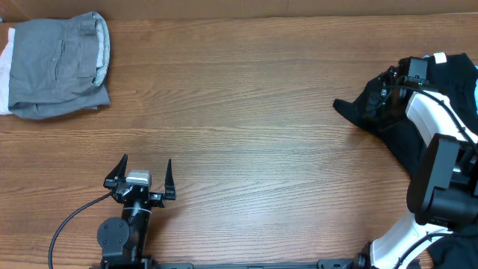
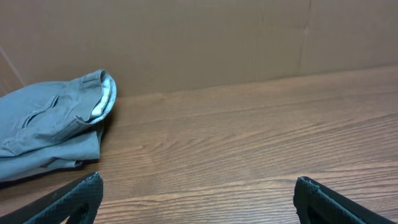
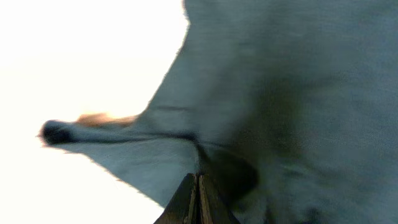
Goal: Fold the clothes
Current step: 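Grasp the black T-shirt's edge with the right gripper, then drag the T-shirt leftward to the table center with the right gripper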
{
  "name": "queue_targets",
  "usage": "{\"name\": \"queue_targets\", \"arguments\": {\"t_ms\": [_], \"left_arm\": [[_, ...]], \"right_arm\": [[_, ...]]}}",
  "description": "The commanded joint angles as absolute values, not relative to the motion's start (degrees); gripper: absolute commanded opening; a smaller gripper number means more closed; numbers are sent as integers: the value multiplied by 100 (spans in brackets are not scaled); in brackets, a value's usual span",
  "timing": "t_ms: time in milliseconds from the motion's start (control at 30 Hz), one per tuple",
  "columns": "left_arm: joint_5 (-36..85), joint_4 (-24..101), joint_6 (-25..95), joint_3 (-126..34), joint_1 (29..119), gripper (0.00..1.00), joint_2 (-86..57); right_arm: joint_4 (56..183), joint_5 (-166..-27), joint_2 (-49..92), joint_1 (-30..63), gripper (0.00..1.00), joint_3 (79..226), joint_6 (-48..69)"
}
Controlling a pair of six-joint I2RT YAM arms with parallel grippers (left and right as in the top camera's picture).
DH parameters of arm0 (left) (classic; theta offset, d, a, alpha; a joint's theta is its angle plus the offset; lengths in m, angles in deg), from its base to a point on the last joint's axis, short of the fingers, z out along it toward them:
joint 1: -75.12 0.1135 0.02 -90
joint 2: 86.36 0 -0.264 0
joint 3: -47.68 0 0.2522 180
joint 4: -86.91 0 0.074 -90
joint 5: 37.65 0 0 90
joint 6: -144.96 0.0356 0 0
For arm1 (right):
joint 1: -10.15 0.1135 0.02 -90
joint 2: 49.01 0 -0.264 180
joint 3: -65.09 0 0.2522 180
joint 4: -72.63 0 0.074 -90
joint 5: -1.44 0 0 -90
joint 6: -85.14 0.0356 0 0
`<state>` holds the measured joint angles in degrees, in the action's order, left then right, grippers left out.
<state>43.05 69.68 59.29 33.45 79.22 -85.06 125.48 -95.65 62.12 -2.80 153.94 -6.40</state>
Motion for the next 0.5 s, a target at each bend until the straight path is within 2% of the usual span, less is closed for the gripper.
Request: {"name": "queue_targets", "arguments": {"t_ms": [0,167,467], "left_arm": [[4338,6955,5814,3364,7927,100,-8513],[4338,6955,5814,3364,7927,100,-8513],[4338,6955,5814,3364,7927,100,-8513]], "right_arm": [[12400,-11069,6229,-44,4,15519,-579],[12290,-11718,6229,568,4,16212,-131],[11781,-11707,6229,2306,4,17226,501]]}}
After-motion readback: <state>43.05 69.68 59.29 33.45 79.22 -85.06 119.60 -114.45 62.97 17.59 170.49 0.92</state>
